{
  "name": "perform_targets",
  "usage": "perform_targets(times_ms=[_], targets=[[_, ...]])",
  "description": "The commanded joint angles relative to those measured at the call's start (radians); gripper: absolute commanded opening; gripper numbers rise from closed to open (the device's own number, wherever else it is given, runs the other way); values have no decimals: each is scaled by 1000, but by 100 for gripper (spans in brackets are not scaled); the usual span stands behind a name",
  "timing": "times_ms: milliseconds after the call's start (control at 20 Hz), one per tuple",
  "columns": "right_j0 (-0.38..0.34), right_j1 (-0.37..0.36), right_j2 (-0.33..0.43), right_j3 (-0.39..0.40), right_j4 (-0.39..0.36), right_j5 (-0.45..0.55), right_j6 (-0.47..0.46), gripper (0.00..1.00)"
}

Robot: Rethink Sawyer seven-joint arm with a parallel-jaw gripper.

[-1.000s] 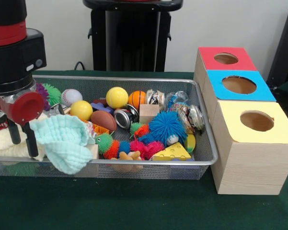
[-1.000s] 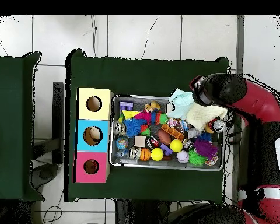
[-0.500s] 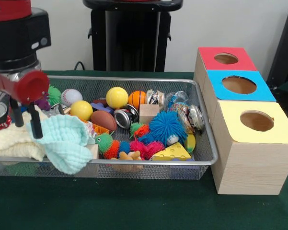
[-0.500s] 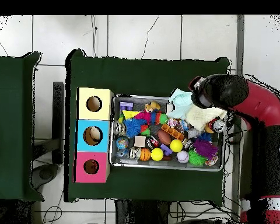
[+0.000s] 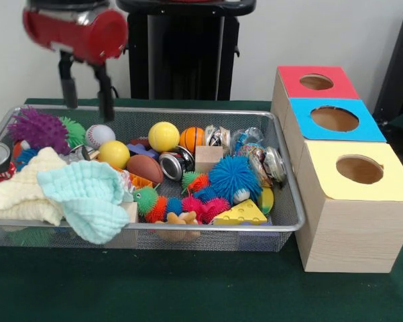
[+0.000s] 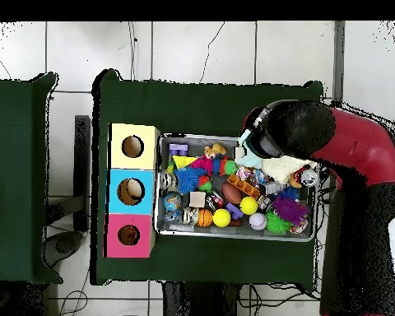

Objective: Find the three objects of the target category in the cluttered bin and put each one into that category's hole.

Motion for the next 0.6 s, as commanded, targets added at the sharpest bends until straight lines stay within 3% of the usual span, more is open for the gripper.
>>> perform_targets(times_ms=[50,250,350,600], targets=[[53,-149,-48,234,47,109,96,100],[96,-164,-74,380,92,-80,216,100],[112,-149,-82,417,110,-158,247,100],[114,-80,-84,421,143,-249,228,100]])
